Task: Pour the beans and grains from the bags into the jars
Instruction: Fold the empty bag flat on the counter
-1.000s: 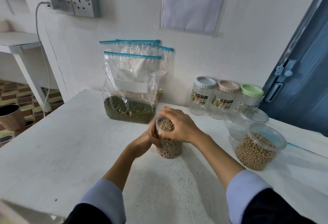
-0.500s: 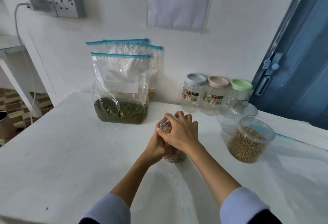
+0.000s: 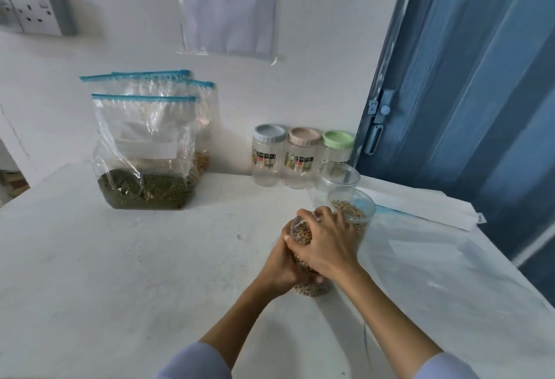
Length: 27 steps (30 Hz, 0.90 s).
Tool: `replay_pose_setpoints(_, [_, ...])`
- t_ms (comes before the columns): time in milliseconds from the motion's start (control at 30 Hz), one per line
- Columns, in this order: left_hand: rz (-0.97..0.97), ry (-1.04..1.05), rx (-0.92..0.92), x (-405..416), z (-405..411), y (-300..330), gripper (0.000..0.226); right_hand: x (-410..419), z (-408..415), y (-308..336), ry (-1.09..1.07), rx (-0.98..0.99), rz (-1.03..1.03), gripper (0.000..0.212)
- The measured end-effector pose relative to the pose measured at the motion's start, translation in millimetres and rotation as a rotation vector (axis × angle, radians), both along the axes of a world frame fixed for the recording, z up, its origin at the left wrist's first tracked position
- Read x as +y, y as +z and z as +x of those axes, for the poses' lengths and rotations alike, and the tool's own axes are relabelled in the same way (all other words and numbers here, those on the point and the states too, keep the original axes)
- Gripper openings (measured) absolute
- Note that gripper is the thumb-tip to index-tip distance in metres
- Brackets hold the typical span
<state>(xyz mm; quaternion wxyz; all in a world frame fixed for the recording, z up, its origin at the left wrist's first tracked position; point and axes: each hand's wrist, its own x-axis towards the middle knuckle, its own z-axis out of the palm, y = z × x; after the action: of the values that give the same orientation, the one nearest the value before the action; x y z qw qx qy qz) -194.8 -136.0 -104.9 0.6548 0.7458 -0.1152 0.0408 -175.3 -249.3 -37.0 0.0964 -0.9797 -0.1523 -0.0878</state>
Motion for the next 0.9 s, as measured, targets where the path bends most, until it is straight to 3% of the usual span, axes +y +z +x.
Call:
replay_pose_setpoints(367, [0.018, -0.011, 0.005, -66.6, -10.0, -3.7, 0.107, -69.6, -9.8, -1.8, -0.003, 0.008, -0.009, 0.072])
replay_pose_setpoints(667, [-0.007, -0.071, 0.044, -86.0, -6.8, 2.4, 0.105, -87.6, -5.8, 1.5, -0.015, 0.044, -0.017, 0.064])
replay_pose_setpoints(833, [0.185, -0.234, 0.125, -70.6, 0.4, 20.6, 0.113, -84.6, -9.0, 7.9, -0.066, 0.101, -0.016, 0.071])
replay_pose_setpoints(900, [0.324, -0.297, 0.148, -54.0, 7.3, 29.9, 0.101, -80.2, -6.7, 15.1, -0.069, 0.071, -0.033, 0.078])
